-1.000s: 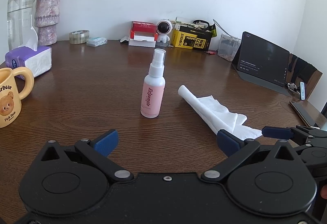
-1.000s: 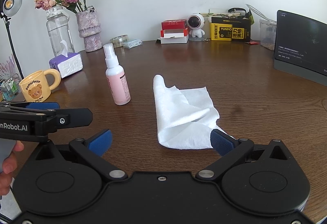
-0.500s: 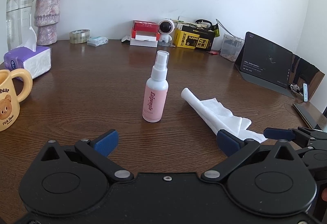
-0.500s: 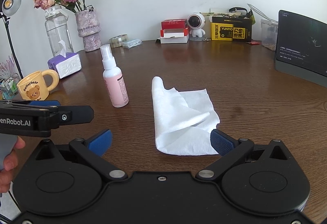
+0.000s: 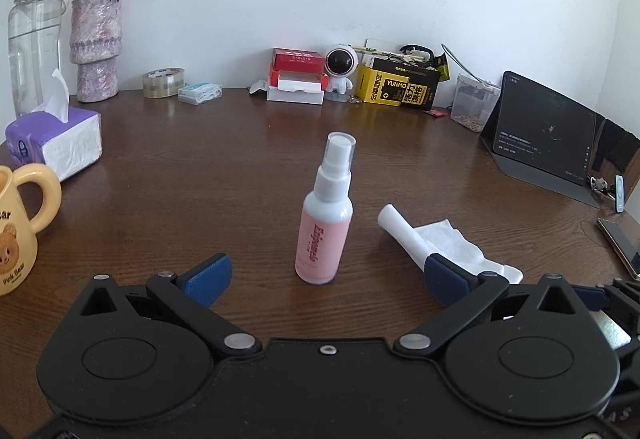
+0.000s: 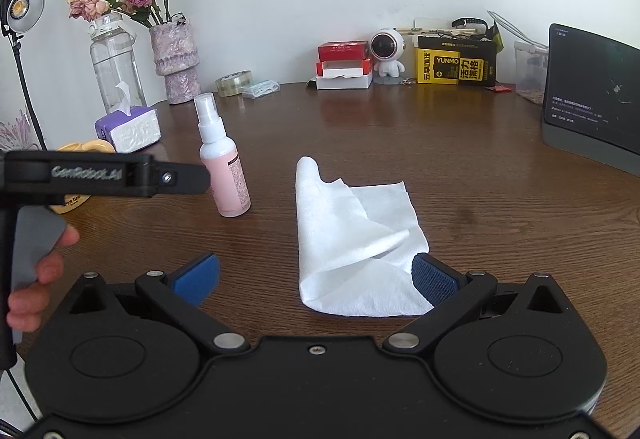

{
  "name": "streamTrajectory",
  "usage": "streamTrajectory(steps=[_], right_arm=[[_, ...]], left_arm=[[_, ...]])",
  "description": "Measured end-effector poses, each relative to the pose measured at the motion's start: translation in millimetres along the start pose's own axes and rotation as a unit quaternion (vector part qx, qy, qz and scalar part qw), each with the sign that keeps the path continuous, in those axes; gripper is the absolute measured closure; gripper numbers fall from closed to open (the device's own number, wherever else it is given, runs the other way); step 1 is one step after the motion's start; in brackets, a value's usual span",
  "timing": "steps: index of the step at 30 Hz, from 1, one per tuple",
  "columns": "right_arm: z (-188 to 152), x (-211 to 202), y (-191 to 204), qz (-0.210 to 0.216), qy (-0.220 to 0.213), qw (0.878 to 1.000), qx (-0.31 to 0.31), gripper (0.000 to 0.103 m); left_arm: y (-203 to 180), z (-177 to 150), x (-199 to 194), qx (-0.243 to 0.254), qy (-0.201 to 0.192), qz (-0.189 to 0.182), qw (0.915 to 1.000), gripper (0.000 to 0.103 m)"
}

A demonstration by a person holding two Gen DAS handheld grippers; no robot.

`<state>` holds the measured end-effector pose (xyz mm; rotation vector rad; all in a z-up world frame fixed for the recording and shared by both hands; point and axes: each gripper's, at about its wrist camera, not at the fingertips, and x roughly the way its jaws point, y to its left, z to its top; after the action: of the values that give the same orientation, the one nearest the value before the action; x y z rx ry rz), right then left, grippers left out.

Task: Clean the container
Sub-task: 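Close the left gripper around the pink spray bottle's neck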

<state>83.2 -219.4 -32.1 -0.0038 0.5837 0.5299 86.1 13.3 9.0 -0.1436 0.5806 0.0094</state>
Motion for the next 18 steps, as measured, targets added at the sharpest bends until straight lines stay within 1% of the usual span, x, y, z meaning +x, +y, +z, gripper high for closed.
streamTrajectory(steps=[7, 13, 18], right_arm=[[0, 0, -3, 0.002, 0.001, 1.0, -0.003, 0.0], [2, 3, -6, 0.003, 0.004, 1.0, -0.002, 0.0], [3, 5, -8, 0.003, 0.006, 1.0, 0.0, 0.0]], left_arm=[[-3, 8, 16, 0.002, 0.008, 0.012, 0.9999, 0.0], [-7, 10, 20, 0.006, 0.012, 0.016, 0.9998, 0.0], [-8, 13, 27, 0.008, 0.015, 0.027, 0.9995, 0.0]])
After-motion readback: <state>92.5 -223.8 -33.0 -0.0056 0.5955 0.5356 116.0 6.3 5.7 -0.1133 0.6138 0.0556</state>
